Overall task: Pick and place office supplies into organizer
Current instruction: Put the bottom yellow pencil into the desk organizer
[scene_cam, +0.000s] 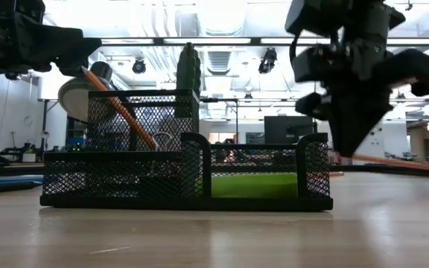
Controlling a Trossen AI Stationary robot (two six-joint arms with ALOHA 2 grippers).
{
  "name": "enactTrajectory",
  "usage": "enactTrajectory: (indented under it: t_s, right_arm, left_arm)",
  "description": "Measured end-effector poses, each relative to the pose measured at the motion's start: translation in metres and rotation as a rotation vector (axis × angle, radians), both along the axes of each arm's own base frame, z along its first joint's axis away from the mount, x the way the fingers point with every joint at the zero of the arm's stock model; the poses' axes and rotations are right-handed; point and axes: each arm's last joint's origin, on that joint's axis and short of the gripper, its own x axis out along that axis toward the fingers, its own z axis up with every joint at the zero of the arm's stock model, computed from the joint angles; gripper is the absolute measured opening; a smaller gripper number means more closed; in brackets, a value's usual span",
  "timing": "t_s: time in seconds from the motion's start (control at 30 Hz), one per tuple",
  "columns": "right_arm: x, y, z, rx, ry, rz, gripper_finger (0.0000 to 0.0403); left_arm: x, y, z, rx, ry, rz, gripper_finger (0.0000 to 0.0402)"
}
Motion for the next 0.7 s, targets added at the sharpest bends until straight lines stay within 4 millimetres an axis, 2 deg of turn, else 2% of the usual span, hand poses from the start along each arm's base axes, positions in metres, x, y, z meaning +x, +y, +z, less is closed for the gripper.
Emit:
enactTrajectory:
  t_s: [0.43, 0.7]
  right_arm:
    - [0.024, 0.002, 0.068, -0.091, -0.290, 0.054, 0.0013]
    - [0.044, 0.007, 0.097, -0.198, -0.555, -0.080, 0.0013]
  left_arm:
    - [0.000, 0.000, 0.000, -0.001, -0.005, 0.000, 0.0169]
    - [0.000, 0.000, 0.001, -0.001, -0.008, 0.000, 0.0169]
